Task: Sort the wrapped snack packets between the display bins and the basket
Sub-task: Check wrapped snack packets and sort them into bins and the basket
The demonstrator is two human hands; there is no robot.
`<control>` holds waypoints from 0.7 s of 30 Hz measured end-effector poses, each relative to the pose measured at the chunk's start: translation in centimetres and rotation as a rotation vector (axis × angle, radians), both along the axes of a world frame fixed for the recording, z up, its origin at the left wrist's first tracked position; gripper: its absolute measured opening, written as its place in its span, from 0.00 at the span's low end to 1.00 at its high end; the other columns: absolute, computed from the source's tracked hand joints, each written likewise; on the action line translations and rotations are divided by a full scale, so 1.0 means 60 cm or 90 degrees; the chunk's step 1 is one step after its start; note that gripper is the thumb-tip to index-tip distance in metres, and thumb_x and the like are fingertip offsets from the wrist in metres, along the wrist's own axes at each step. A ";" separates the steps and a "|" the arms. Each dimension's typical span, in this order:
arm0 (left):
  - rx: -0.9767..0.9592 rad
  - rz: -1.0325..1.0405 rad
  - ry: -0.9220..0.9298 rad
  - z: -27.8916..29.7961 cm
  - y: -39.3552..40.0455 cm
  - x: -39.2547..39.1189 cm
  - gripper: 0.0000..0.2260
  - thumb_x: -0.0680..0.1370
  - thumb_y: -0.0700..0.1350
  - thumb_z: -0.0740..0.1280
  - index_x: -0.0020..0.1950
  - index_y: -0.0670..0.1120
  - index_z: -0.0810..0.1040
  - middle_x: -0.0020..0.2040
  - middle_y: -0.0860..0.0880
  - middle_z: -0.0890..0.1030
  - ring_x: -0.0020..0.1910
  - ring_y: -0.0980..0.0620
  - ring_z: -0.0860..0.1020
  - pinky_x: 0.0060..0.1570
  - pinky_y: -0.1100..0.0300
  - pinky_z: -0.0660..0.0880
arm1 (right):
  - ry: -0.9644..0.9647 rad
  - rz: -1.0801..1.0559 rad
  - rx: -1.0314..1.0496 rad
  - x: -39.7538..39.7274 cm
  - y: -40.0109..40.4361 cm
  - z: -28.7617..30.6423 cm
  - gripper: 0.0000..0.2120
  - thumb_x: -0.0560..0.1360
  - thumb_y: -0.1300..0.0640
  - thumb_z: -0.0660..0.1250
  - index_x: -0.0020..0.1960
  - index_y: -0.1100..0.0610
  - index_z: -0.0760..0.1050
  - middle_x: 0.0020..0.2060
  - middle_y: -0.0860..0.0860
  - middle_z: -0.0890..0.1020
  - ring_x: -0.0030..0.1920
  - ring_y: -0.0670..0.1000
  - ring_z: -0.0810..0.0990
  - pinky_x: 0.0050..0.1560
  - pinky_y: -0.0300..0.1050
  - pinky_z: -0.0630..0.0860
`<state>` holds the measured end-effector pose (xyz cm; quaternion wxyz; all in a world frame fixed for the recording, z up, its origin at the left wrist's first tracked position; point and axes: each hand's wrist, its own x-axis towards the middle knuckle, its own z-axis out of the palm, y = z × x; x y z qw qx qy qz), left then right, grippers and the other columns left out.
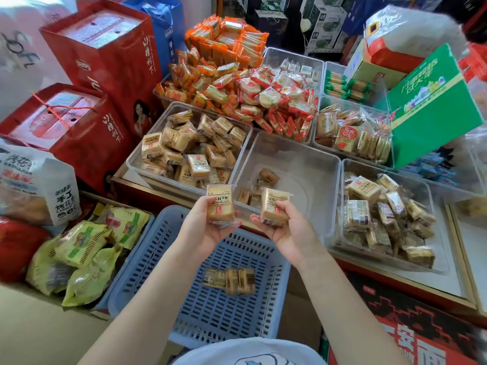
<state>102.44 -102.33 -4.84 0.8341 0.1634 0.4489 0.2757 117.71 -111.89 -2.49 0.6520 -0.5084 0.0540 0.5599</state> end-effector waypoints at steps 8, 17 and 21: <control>0.214 -0.124 0.185 -0.008 0.020 0.082 0.14 0.82 0.39 0.66 0.68 0.46 0.75 0.56 0.42 0.85 0.52 0.47 0.85 0.45 0.54 0.83 | -0.176 0.139 0.029 0.056 0.026 -0.025 0.11 0.81 0.59 0.66 0.62 0.61 0.78 0.52 0.55 0.87 0.51 0.52 0.86 0.45 0.43 0.80; 0.333 -0.335 0.212 -0.033 0.077 0.197 0.14 0.86 0.49 0.60 0.67 0.47 0.80 0.56 0.45 0.86 0.57 0.45 0.83 0.57 0.51 0.81 | -0.152 0.105 0.009 0.145 0.077 -0.073 0.18 0.84 0.47 0.59 0.66 0.56 0.77 0.56 0.57 0.86 0.56 0.56 0.84 0.58 0.52 0.80; 0.832 -0.443 0.638 -0.098 0.134 0.199 0.24 0.84 0.58 0.56 0.73 0.47 0.76 0.73 0.46 0.73 0.74 0.46 0.67 0.73 0.49 0.62 | -0.168 0.052 -0.087 0.190 0.119 -0.124 0.14 0.84 0.47 0.60 0.63 0.54 0.78 0.50 0.55 0.87 0.47 0.54 0.86 0.41 0.47 0.82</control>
